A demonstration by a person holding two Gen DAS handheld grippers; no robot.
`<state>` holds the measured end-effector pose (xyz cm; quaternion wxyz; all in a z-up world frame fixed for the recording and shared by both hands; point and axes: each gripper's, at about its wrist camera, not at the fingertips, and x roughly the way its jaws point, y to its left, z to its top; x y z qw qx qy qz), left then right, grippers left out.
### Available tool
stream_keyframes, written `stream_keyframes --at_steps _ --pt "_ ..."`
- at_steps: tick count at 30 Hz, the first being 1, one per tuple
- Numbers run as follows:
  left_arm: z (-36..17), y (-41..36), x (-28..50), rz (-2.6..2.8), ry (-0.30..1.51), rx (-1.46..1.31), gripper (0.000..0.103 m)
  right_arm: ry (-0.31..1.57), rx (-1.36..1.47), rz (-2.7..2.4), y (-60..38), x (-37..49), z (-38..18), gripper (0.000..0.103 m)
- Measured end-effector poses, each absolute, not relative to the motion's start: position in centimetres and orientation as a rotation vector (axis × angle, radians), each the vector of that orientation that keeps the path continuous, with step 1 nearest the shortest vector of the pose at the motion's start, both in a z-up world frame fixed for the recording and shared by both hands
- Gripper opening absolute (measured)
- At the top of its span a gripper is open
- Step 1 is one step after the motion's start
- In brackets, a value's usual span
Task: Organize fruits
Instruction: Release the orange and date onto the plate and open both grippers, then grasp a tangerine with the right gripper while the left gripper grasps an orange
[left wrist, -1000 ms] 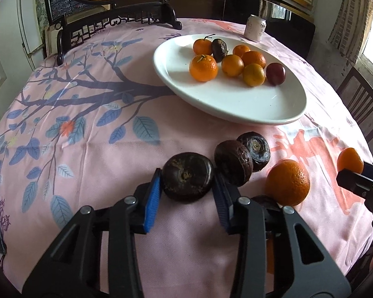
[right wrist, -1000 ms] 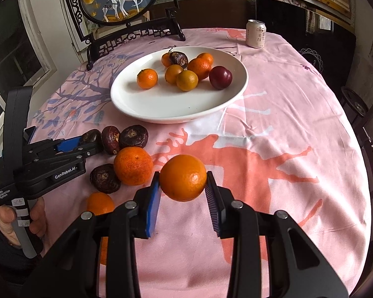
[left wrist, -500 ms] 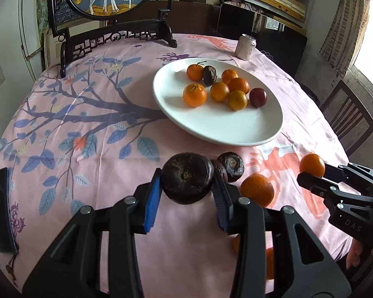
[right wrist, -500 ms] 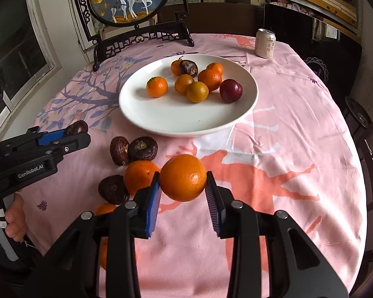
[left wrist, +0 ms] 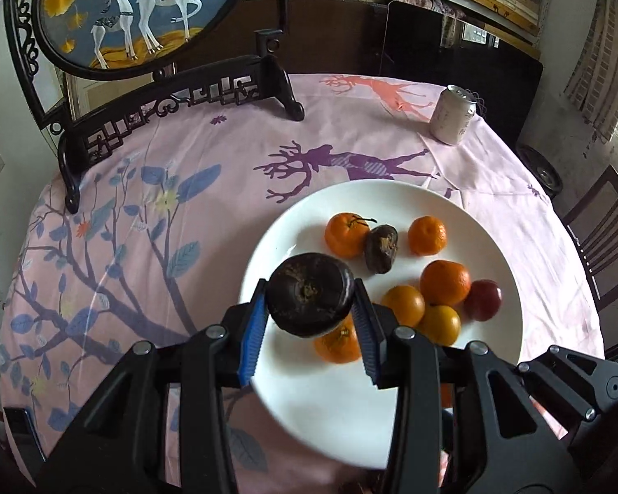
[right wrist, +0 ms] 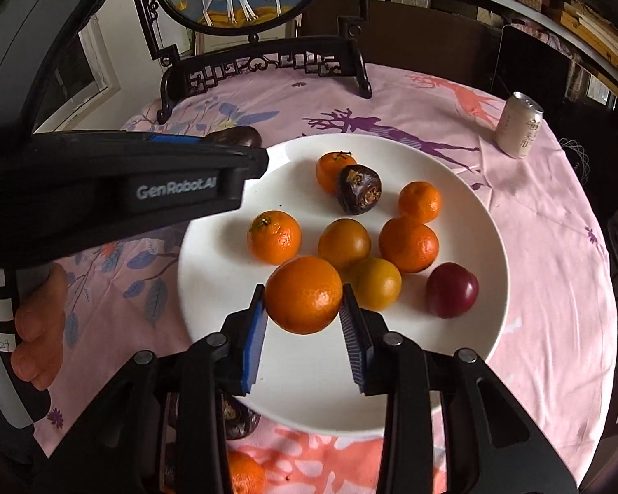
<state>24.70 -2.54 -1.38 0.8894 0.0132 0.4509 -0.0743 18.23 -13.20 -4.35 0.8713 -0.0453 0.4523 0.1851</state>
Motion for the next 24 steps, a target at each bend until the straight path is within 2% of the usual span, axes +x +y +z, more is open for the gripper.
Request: stream_keyframes --at_steps 7,8,9,10,18,24 --pt "-3.7 -2.6 27.6 -0.158 0.995 0.015 0.041 0.954 -0.031 0.379 -13.9 20.4 -5.4 0.036" --pt "-3.7 -2.6 27.8 -0.159 0.994 0.009 0.053 0.95 -0.016 0.381 -14.1 20.5 -5.5 0.041" --pt "-3.6 -2.4 27.8 -0.154 0.984 0.003 0.078 0.947 -0.004 0.391 -14.2 20.5 -5.4 0.048" --pt "-3.2 -2.2 27.7 -0.141 0.958 -0.003 0.087 0.937 -0.002 0.381 -14.4 20.4 -5.1 0.061" --pt "0.3 -0.5 23.1 -0.169 0.875 -0.049 0.089 0.879 -0.06 0.348 -14.6 16.6 -2.9 0.063" --pt "0.7 0.6 17.2 -0.156 0.847 -0.052 0.089 0.876 -0.059 0.332 -15.2 13.2 -2.4 0.063"
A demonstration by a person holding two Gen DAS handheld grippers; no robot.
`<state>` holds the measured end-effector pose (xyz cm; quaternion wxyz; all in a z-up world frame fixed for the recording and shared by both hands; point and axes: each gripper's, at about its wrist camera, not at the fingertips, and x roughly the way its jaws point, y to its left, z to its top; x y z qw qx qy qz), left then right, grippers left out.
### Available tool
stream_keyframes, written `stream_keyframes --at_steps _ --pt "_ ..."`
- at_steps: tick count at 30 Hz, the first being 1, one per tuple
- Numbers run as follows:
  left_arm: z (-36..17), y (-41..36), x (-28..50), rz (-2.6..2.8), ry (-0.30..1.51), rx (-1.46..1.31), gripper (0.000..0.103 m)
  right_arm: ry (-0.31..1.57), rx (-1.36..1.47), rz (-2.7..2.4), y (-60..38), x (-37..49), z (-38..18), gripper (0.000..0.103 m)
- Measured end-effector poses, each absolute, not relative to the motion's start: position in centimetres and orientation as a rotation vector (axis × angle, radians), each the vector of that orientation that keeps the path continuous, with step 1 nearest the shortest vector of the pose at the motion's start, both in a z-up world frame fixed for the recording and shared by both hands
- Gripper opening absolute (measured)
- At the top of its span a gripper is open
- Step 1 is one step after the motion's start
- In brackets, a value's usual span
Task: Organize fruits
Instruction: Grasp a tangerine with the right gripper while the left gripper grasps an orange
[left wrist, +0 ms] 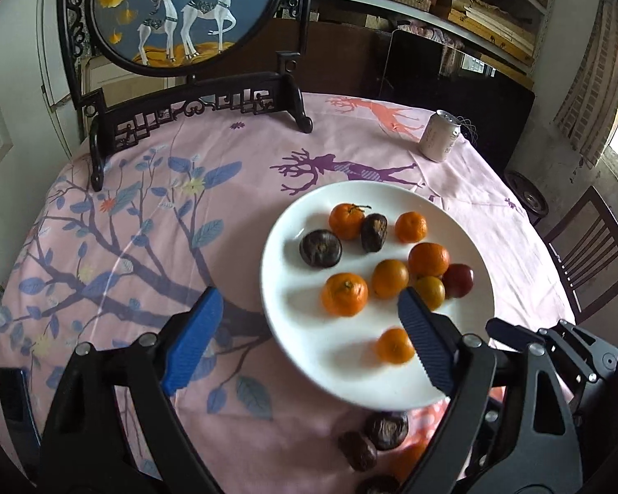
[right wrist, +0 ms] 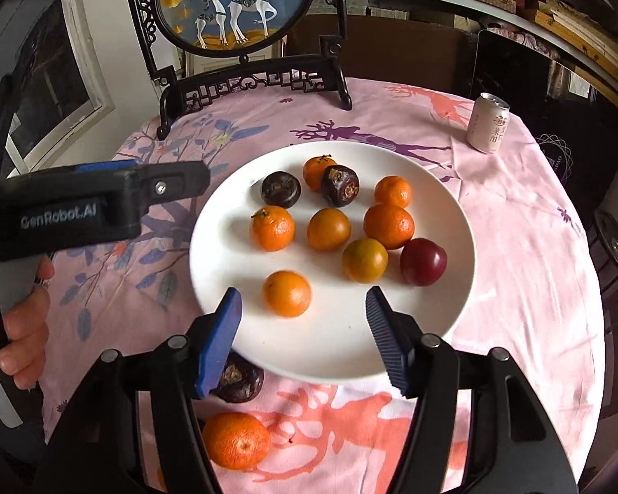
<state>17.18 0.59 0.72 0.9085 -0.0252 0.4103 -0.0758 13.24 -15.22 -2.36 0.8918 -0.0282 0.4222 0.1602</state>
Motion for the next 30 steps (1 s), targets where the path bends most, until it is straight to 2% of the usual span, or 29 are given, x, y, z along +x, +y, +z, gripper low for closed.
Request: stream_keyframes --at_steps 13,22,30 --pt "-5.1 2.8 4.1 -0.119 0.888 -0.01 0.09 0.905 -0.037 0.356 -15.9 0.4 -3.6 0.063" --pt "-6.4 4.2 1.5 -0.089 0.917 -0.033 0.09 0.985 -0.037 0.435 -14.1 -3.8 -6.4 0.063" --pt "-5.7 3.8 -0.3 -0.089 0.893 -0.011 0.09 1.001 -0.057 0.433 -13.2 -4.2 -7.5 0.063"
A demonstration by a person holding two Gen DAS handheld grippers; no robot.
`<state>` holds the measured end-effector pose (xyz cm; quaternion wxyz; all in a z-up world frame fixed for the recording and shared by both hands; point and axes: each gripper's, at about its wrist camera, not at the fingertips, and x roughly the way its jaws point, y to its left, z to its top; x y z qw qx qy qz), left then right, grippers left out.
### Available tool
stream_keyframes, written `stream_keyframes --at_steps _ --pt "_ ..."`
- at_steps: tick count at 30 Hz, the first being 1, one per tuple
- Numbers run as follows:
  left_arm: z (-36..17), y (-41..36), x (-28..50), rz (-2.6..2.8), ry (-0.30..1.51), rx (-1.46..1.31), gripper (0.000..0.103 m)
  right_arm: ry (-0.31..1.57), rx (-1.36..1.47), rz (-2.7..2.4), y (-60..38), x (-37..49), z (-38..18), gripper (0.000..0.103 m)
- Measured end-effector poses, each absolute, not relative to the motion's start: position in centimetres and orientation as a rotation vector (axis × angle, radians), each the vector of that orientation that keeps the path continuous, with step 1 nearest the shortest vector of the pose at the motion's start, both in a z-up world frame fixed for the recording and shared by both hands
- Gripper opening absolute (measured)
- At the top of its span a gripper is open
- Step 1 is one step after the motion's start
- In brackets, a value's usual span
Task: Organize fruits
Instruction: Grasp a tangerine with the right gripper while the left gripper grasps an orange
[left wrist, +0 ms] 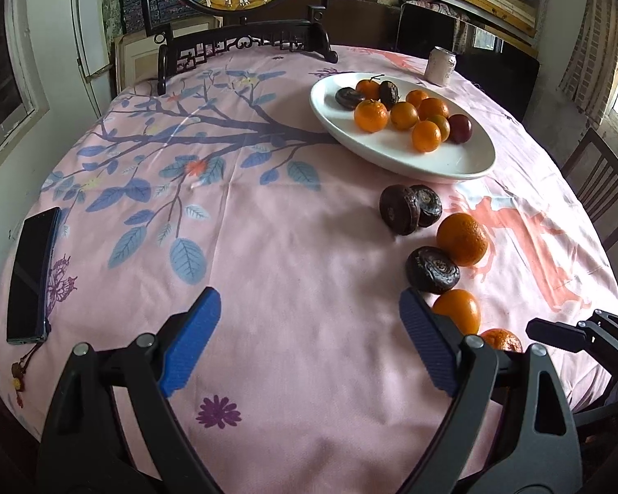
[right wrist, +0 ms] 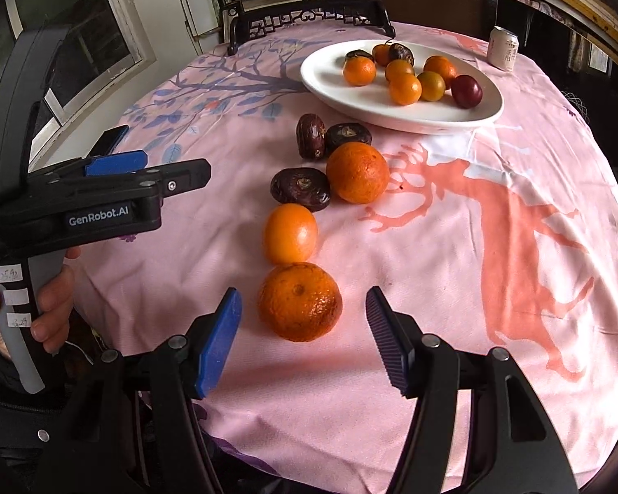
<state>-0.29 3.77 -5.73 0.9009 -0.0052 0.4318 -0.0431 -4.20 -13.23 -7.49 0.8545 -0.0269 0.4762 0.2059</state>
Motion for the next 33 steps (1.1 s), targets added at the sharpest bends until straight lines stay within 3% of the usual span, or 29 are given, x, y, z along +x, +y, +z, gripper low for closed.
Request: stream_keyframes --at_steps 2,4,12,20,25,30,33 --pt "-5.8 3.7 -0.5 -0.096 0.9 -0.014 0.09 1.008 -0.063 0.438 -13.0 -4.1 -7.8 0.059" --pt "-6.0 3.6 -0.7 -0.101 0.909 -0.014 0.09 1.025 -0.066 0.442 -12.8 -3.9 -8.3 0.045" --pt "-6.7 0.4 -1.4 -0.189 0.947 0.017 0.09 0.931 -0.05 0.223 -17.0 -3.9 -6.3 0.045" --pt "-8.6 -4.2 -0.1 -0.215 1.01 0.072 0.09 0.949 0.015 0.192 -20.7 -3.9 -7.6 0.045" --pt "-9.4 -5.6 0.8 -0.214 1.051 0.063 0.068 0.957 0.027 0.201 -21.3 -3.8 -7.9 0.044" --pt "-9.5 -6.3 1.0 -0.202 1.038 0.089 0.067 0.973 0.031 0.211 -21.4 -3.4 -8.5 0.045" --pt "-9.5 -6.5 1.0 -0.185 1.02 0.113 0.05 0.974 0.037 0.215 -21.5 -3.2 -8.4 0.045"
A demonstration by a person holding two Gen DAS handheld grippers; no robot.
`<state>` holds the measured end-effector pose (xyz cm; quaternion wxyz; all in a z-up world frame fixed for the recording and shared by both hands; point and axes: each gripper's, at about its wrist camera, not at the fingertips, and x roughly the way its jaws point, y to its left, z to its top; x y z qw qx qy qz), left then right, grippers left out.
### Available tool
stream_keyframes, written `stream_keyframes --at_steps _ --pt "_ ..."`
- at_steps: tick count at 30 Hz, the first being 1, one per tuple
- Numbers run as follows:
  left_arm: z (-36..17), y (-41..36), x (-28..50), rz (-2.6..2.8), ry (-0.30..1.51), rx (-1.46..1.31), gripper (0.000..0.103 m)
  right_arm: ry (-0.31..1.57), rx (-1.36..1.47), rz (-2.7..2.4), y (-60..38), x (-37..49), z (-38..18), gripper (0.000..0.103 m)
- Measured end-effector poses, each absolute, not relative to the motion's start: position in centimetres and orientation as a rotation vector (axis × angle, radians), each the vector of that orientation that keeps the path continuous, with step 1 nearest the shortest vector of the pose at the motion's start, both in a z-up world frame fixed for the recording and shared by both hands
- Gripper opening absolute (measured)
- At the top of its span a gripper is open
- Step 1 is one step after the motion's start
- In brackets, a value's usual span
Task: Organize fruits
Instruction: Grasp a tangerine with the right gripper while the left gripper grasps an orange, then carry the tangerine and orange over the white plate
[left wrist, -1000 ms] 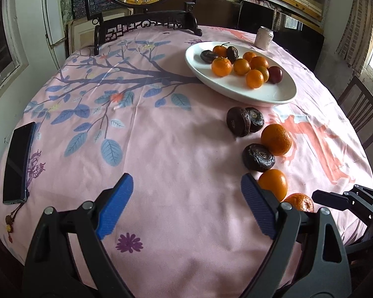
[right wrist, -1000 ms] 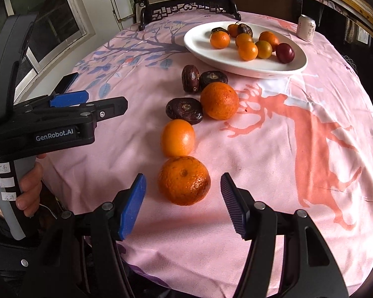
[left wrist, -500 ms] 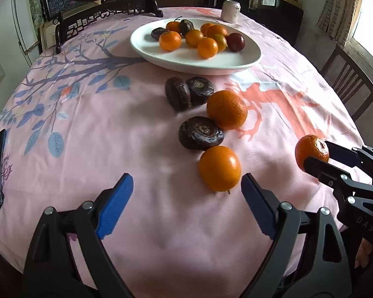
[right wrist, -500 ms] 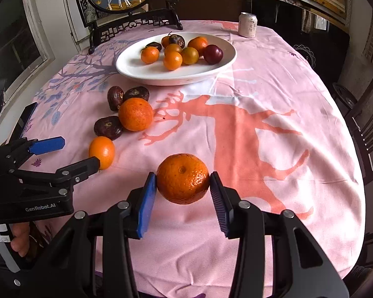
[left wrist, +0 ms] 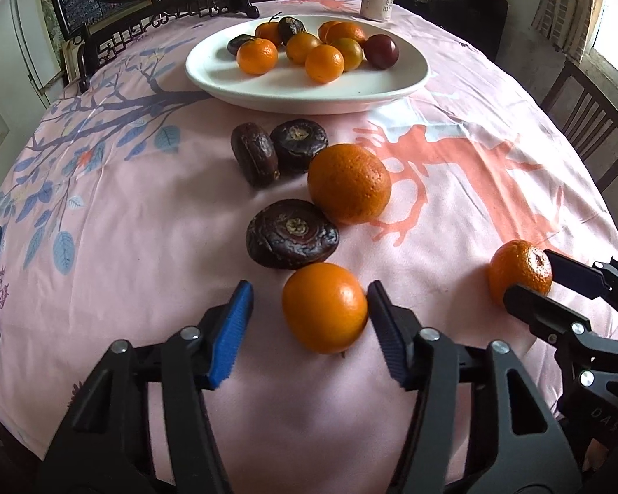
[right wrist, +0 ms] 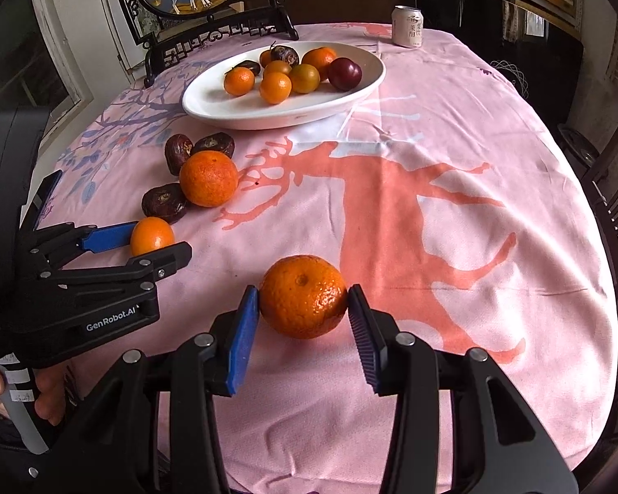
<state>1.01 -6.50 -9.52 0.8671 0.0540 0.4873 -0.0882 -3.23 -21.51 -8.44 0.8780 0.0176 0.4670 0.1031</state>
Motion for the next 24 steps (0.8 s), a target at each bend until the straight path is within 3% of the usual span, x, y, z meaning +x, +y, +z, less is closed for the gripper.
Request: stream_keyframes --at_steps 3,17,24 --pt "-9.3 -6.6 1.0 -0.21 1.018 0.106 0.038 0.977 0.041 0.218 -21.6 -3.0 -8.4 0.045" --pt "-5.6 -1.3 -0.7 -0.23 0.963 -0.022 0.037 0.926 0.001 0.239 -19.3 -2.4 -5.4 0.044" --pt "-2.7 1.1 2.6 -0.203 0.922 -0.04 0.037 0.904 -0.009 0.262 -18.4 0.3 -4.0 0.044"
